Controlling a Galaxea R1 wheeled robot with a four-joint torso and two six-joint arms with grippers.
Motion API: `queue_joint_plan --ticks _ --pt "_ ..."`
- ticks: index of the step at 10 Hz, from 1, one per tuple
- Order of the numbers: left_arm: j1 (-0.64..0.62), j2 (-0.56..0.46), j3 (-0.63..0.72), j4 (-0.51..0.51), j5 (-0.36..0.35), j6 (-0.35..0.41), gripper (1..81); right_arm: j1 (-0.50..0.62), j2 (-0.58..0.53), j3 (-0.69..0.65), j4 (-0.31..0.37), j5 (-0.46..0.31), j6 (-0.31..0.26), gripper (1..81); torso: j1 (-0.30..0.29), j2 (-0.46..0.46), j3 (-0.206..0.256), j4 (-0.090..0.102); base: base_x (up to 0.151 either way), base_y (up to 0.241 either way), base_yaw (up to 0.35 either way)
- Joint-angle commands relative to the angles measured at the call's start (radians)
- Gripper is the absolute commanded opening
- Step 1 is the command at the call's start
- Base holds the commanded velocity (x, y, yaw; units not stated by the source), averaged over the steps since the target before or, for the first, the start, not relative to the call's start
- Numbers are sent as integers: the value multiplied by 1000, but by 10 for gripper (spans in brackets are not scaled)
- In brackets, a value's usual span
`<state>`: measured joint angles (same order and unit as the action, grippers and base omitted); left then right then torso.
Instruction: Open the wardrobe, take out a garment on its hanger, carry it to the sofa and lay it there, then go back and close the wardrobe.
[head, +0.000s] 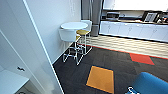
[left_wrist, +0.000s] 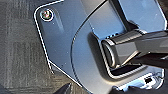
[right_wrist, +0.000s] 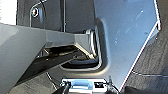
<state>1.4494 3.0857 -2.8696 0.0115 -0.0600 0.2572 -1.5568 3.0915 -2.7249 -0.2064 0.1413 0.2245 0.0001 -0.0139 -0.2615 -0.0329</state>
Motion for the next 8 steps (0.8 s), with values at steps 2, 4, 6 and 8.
queue_joint_plan --ticks 2,4,6,8 --pt "-20 1 -5 7 65 4 811 7 11 5 -1 -55 -5 811 0 0 0 0 0 0 257" --pt "-20 2 -5 8 65 5 811 8 12 5 -1 -55 -5 811 0 0 0 0 0 0 257" --pt "-20 5 -5 8 65 10 811 8 12 5 -1 -57 -5 811 0 0 0 0 0 0 258" --pt "-20 5 -5 8 65 11 811 8 12 5 -4 -57 -5 811 0 0 0 0 0 0 258"
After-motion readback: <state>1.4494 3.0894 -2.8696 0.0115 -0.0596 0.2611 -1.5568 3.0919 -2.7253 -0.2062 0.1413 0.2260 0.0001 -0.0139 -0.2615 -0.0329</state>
